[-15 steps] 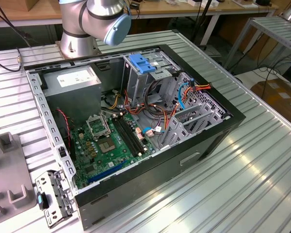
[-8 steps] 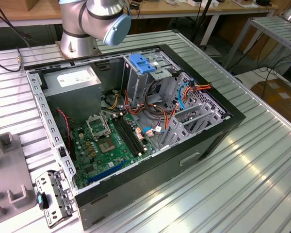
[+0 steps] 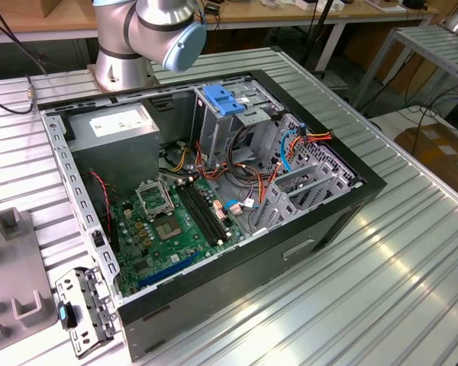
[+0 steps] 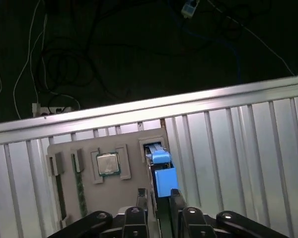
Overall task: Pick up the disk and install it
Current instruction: 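Pick up the disk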
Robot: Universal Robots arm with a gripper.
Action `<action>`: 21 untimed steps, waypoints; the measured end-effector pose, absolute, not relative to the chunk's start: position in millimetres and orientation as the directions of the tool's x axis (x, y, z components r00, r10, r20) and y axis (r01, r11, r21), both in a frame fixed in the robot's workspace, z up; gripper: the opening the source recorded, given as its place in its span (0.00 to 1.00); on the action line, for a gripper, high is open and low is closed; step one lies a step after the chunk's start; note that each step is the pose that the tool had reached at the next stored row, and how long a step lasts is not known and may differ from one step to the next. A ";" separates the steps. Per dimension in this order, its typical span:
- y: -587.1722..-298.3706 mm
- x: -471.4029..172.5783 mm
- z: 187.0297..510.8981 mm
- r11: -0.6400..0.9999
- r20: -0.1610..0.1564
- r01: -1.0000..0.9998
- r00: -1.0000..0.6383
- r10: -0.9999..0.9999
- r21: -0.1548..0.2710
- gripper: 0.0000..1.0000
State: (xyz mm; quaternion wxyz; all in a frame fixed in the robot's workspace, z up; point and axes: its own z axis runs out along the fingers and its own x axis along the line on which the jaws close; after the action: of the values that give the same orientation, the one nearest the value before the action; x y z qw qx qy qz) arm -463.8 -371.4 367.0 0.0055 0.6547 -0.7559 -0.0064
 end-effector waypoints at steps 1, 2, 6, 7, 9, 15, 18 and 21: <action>-371.4 -463.8 366.1 0.125 0.000 -0.992 -0.125 -0.992 0.017 0.36; -371.4 -463.8 364.6 0.103 0.000 -0.995 -0.103 -0.995 0.017 0.36; -371.4 -465.3 356.4 0.087 -0.002 -0.996 -0.087 -0.996 0.017 0.54; -371.3 -465.3 354.6 0.087 -0.003 -0.996 -0.087 -0.996 0.017 0.54; -371.3 -465.5 350.2 0.087 -0.003 -0.996 -0.087 -0.996 0.017 0.54; -371.3 -465.7 338.5 0.086 -0.004 -0.996 -0.086 -0.996 0.017 0.54; -371.3 -466.6 331.9 0.083 -0.007 -0.996 -0.083 -0.997 0.017 0.54; -371.3 -467.0 326.9 0.081 -0.010 -0.997 -0.081 -0.997 0.018 0.54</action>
State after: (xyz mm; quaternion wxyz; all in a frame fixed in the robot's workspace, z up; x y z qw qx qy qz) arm -467.0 -371.3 326.9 0.0025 0.6778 -0.7352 -0.0098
